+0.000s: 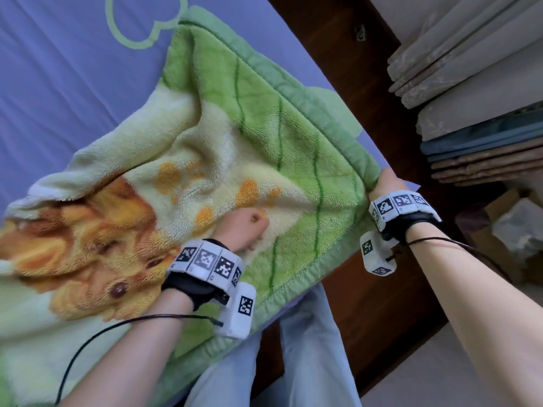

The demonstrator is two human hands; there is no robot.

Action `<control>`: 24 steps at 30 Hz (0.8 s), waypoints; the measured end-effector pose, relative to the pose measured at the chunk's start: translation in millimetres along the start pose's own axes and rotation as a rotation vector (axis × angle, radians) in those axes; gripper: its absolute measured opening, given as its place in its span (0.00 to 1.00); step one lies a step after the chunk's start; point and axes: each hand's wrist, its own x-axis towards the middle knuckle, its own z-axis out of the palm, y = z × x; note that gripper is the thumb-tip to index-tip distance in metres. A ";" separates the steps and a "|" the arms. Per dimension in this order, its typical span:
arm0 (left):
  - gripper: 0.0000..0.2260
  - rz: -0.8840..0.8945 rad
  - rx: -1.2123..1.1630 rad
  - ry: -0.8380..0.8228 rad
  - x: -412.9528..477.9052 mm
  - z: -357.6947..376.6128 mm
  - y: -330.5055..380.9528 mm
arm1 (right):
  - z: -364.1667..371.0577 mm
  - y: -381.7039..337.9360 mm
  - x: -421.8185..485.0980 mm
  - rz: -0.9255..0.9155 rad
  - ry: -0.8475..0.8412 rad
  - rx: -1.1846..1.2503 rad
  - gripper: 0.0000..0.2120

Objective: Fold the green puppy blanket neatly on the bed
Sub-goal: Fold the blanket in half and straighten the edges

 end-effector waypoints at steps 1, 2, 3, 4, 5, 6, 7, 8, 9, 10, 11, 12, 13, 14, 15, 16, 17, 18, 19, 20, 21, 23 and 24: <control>0.09 0.028 -0.011 0.114 4.2 -23.4 10.7 | -1.0 -5.2 3.4 0.025 -0.005 -0.015 0.15; 0.08 0.054 -0.059 0.228 8.3 -45.5 21.2 | -0.7 -9.6 4.3 0.048 -0.012 -0.032 0.17; 0.08 0.071 -0.123 0.328 12.8 -66.0 32.2 | 0.4 -12.9 5.1 0.063 -0.025 -0.050 0.20; 0.08 0.080 -0.170 0.425 20.6 -86.1 46.8 | -0.4 -15.6 8.1 0.080 -0.051 -0.059 0.23; 0.09 0.084 -0.194 0.528 27.6 -104.1 59.5 | -0.6 -17.5 10.0 0.092 -0.073 -0.066 0.26; 0.10 0.080 -0.182 0.635 35.6 -119.3 69.9 | 0.3 -17.4 11.1 0.100 -0.087 -0.068 0.26; 0.11 0.076 -0.127 0.729 45.1 -133.7 81.7 | 0.7 -16.8 14.7 0.111 -0.099 -0.056 0.25; 0.14 0.070 -0.050 0.799 55.0 -146.1 92.9 | 0.3 -14.9 19.3 0.115 -0.108 -0.044 0.24; 0.17 0.060 0.031 0.842 63.1 -156.3 100.2 | 1.4 -12.5 22.4 0.102 -0.122 -0.040 0.24; 0.20 0.042 0.111 0.850 72.7 -166.3 107.8 | 1.3 -10.0 26.0 0.081 -0.143 -0.036 0.23; 0.24 0.007 0.161 0.826 82.2 -174.0 111.2 | 1.2 -6.6 28.0 0.055 -0.160 -0.034 0.21; 0.27 -0.045 0.179 0.786 92.1 -182.0 114.4 | 0.6 -5.0 29.5 0.033 -0.175 -0.022 0.19; 0.29 -0.104 0.151 0.741 101.9 -187.9 116.5 | 0.0 -2.5 30.9 0.017 -0.190 -0.007 0.18; 0.31 -0.166 0.083 0.702 110.7 -190.9 118.3 | 0.4 1.0 31.0 0.003 -0.197 0.001 0.18; 0.33 -0.221 -0.003 0.683 119.9 -193.3 121.7 | -0.2 2.8 31.0 -0.004 -0.193 0.009 0.19; 0.35 -0.273 -0.081 0.680 126.6 -193.9 122.4 | 0.5 4.0 29.0 -0.008 -0.180 0.013 0.19; 0.37 -0.320 -0.128 0.685 134.0 -194.0 124.5 | -0.3 5.0 27.5 -0.006 -0.166 0.025 0.18; 0.38 -0.363 -0.142 0.688 139.1 -194.7 123.9 | -0.8 4.3 25.6 -0.003 -0.161 0.038 0.17; 0.39 -0.401 -0.134 0.687 143.6 -196.4 122.5 | -2.0 3.0 23.6 -0.001 -0.166 0.048 0.16; 0.40 -0.424 -0.115 0.687 148.5 -196.5 121.8 | -4.6 3.9 23.8 0.001 -0.177 0.048 0.15; 0.41 -0.437 -0.095 0.686 151.6 -198.8 118.1 | -5.7 3.2 22.6 0.000 -0.185 0.047 0.15; 0.41 -0.442 -0.097 0.676 156.6 -205.3 113.3 | -8.3 1.8 21.1 0.003 -0.188 0.043 0.16; 0.41 -0.446 -0.131 0.664 156.5 -209.5 112.9 | -8.9 0.5 20.0 0.008 -0.192 0.043 0.16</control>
